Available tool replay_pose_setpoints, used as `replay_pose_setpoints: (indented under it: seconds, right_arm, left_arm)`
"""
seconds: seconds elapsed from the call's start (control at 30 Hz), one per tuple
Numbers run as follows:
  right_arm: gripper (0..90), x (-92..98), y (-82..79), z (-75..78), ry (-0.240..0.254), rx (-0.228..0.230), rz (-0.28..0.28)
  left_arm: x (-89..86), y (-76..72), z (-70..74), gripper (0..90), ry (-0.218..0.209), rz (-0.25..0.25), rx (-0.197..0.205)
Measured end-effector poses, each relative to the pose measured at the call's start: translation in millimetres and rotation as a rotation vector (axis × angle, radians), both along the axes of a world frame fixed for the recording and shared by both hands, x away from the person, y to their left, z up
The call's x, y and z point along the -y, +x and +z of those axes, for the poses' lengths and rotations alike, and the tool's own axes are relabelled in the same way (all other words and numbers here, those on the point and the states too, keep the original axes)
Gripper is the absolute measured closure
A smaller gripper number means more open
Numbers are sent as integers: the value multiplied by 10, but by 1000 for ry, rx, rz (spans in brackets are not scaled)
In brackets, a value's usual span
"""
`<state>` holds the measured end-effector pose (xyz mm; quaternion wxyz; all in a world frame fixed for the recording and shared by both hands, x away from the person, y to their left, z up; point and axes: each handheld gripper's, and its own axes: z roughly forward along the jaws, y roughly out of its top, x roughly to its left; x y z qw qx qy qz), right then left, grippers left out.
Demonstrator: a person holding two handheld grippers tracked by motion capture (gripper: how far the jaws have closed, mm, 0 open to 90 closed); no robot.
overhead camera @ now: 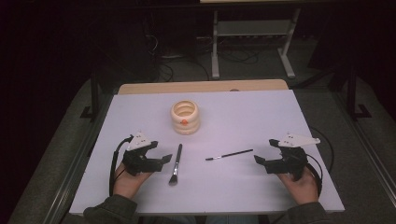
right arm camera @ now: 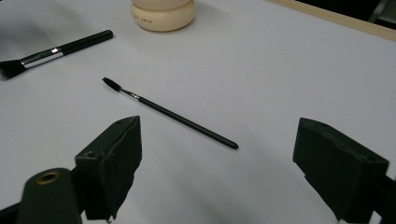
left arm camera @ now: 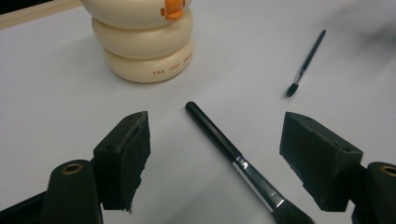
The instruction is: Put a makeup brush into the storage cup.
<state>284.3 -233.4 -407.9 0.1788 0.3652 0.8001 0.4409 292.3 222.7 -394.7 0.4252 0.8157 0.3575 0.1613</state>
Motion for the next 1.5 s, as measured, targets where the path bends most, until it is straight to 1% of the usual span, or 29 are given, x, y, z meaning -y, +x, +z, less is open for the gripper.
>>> replay_pose_setpoints:
  seconds: [0.03, 0.07, 0.1, 0.17, 0.23, 0.27, 0.3, 0.33, 0.4, 0.43, 0.5, 0.53, 0.6, 0.67, 0.7, 0.73, 0.77, 0.8, 0.87, 1.03, 1.1, 1.13, 1.17, 1.27, 1.37, 1.43, 1.47, 1.5]
  right_arm:
    - [147, 1, 1, 0, 2, -1, 0]
    - [147, -2, -2, 3, 4, -10, -4]
    - [147, -3, -1, 3, 4, -11, -4]
    - [147, -6, 1, 2, 3, -11, -3]
    - [147, -9, 1, 1, 0, -11, -3]
    - [147, -11, 1, -1, 0, -11, -2]
    - [147, -16, 1, -2, 1, -13, -3]
    - [147, -17, 3, -3, 0, -13, -2]
    - [147, -23, 7, -6, -1, -16, 0]
    - [147, -24, 8, -7, -2, -15, 1]
    - [147, -28, 7, -7, 0, -14, -1]
    - [147, -29, 7, -6, 0, -15, -1]
    - [147, -34, 4, -6, 0, -18, -1]
    - [147, -39, 0, -6, -3, -22, -3]
    - [148, -39, 5, -8, -7, -13, 0]
    - [148, -42, 6, -9, -6, -16, 1]
    - [148, -44, 9, -10, -8, -17, 0]
    - [154, -49, 8, -10, -5, -19, -6]
    - [180, -52, 7, -9, -7, -18, -7]
    - [188, -60, 2, -6, -11, -20, -5]
    - [187, -59, 1, -6, -11, -21, -5]
    - [187, -59, 0, -6, -11, -20, -6]
    - [186, -58, 0, -6, -10, -19, -6]
    - [186, -60, -1, -7, -12, -16, -5]
    - [186, -65, -3, -6, -12, -19, -5]
    - [186, -66, -2, -4, -15, -14, -3]
    - [186, -66, -1, -4, -17, -12, -3]
    - [186, -66, -1, -4, -17, -12, -3]
  left_arm:
    - [4, 18, 8, 229, 6, -3, -8]
    - [18, 18, 9, 211, -6, 11, -24]
    - [14, 38, 18, 205, 2, 2, -24]
    - [41, 52, 26, 196, -20, 11, -44]
    - [57, 71, 37, 187, -2, -1, -46]
    - [81, 73, 32, 186, -15, 6, -49]
    - [86, 80, 34, 183, -5, -3, -56]
    - [111, 82, 25, 180, -16, 4, -62]
    - [131, 91, 12, 180, 0, -9, -71]
    - [147, 91, 2, 180, -1, -9, -79]
    - [179, 92, -25, 186, 6, -8, -82]
    - [190, 96, -37, 196, 16, -6, -87]
    - [213, 114, -69, 221, 19, 0, -100]
    - [239, 140, -108, 244, 30, 8, -121]
    - [253, 154, -126, 246, 41, 9, -134]
    - [269, 166, -145, 251, 46, 8, -142]
    - [282, 180, -160, 270, 57, 3, -142]
    - [304, 181, -177, 290, 48, 11, -153]
    - [327, 204, -201, 308, 50, 6, -166]
    - [370, 255, -278, 349, 82, 1, -204]
    - [376, 273, -302, 369, 96, 4, -213]
    - [378, 279, -312, 378, 100, 8, -225]
    - [381, 286, -326, 381, 100, 19, -230]
    - [386, 297, -353, 400, 104, 34, -246]
    - [413, 302, -384, 437, 133, 31, -252]
    - [433, 301, -403, 456, 159, 32, -261]
    - [441, 296, -407, 468, 173, 32, -256]
    - [441, 296, -407, 481, 173, 32, -256]
